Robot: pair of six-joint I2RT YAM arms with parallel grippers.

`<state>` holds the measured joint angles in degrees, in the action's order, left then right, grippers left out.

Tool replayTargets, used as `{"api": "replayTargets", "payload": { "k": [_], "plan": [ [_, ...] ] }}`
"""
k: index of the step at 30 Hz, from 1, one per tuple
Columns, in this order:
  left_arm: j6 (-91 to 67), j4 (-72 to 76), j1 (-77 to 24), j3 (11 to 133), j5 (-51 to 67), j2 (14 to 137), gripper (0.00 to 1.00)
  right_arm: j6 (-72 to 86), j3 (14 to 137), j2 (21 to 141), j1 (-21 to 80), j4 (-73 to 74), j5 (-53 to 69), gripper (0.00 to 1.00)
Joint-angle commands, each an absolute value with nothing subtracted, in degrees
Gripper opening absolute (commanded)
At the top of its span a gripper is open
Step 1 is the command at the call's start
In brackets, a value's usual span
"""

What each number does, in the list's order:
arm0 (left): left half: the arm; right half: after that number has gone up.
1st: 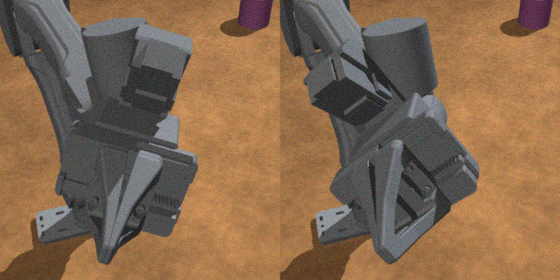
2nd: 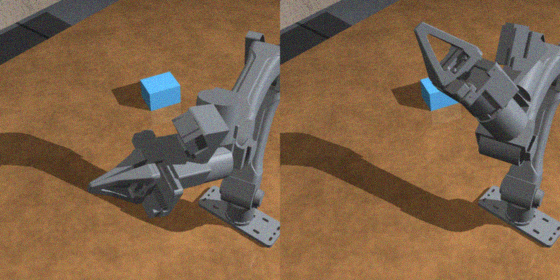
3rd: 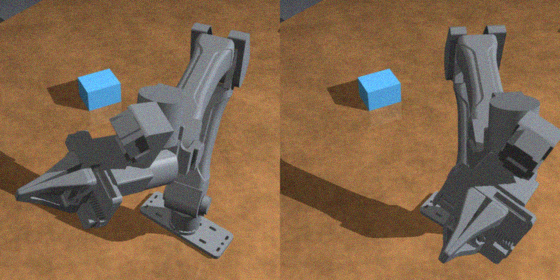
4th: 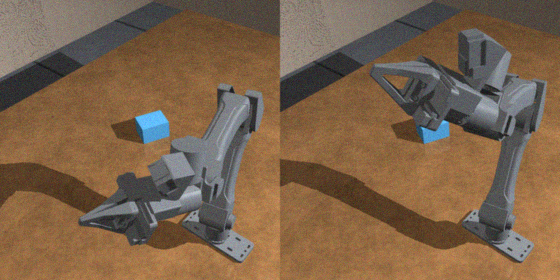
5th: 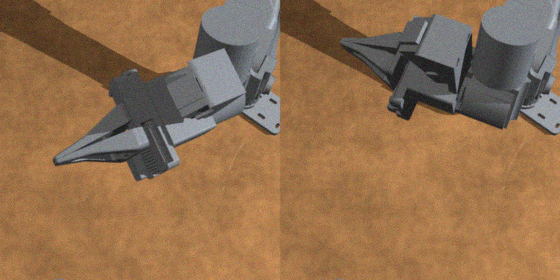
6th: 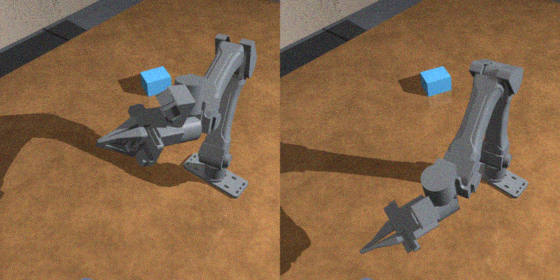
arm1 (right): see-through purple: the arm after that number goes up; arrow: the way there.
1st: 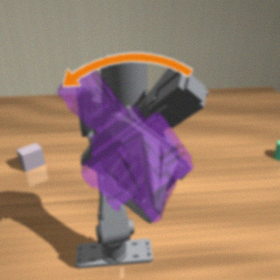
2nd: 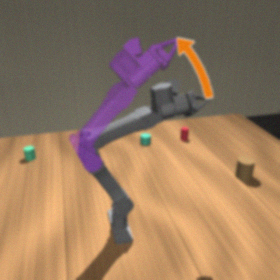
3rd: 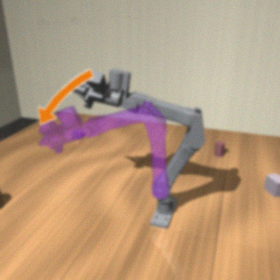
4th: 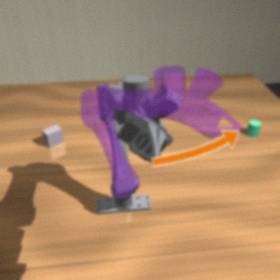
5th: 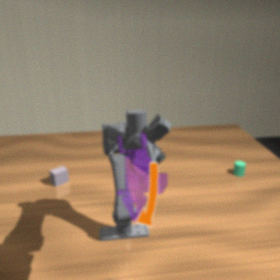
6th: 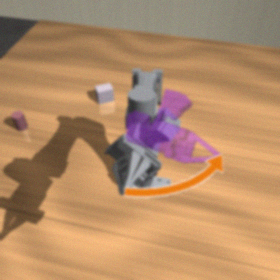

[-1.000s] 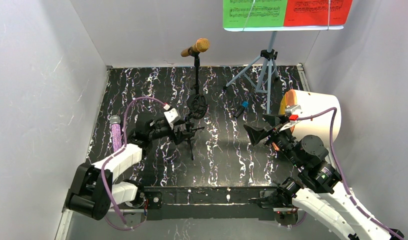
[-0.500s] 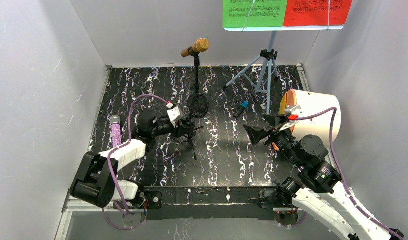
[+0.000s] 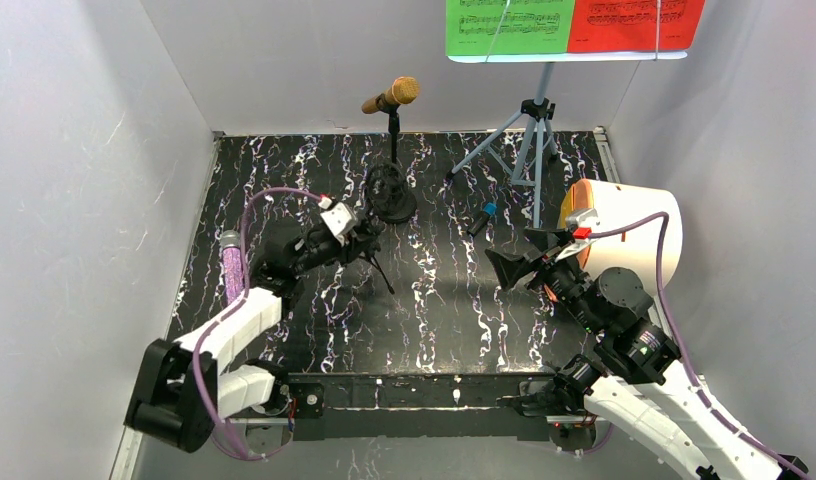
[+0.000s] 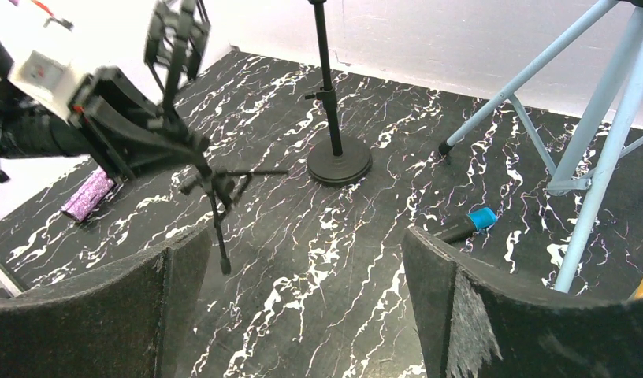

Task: Pack up the instrument practice props
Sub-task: Pick up the microphone stand at the center of the board.

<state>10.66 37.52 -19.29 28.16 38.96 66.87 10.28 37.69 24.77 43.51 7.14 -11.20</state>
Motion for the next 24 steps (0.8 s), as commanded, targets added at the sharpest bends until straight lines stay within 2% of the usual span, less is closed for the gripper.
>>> {"api": "replayTargets", "payload": {
  "k": [1, 6, 10, 13, 17, 24],
  "plan": [
    [12.9, 32.7, -18.5, 34.9, 22.3, 59.6, 0.0, 9.7, 38.1, 25.0, 43.3, 4.9, -11.3, 0.99],
    [14.9, 26.6, -13.4, 37.4, 5.8, 55.5, 0.0, 9.8, 38.1, 25.0, 43.3, 5.0, -10.8, 0.99],
    [10.4, 27.9, -2.0, 36.2, 1.1, 53.8, 0.0, 10.0, 38.2, 24.9, 43.3, 5.3, -10.3, 0.99],
    [10.8, 32.0, 3.0, 34.1, -5.3, 53.1, 0.0, 10.0, 38.1, 24.9, 43.3, 5.4, -9.9, 0.99],
    [9.2, 38.3, 7.2, 35.3, -6.5, 57.6, 0.0, 10.0, 38.1, 25.4, 43.3, 5.2, -9.0, 0.99],
    [7.3, 51.6, 13.5, 41.3, -3.0, 74.6, 0.0, 9.7, 37.7, 25.0, 43.3, 4.7, -6.5, 0.99]
  ]
}}
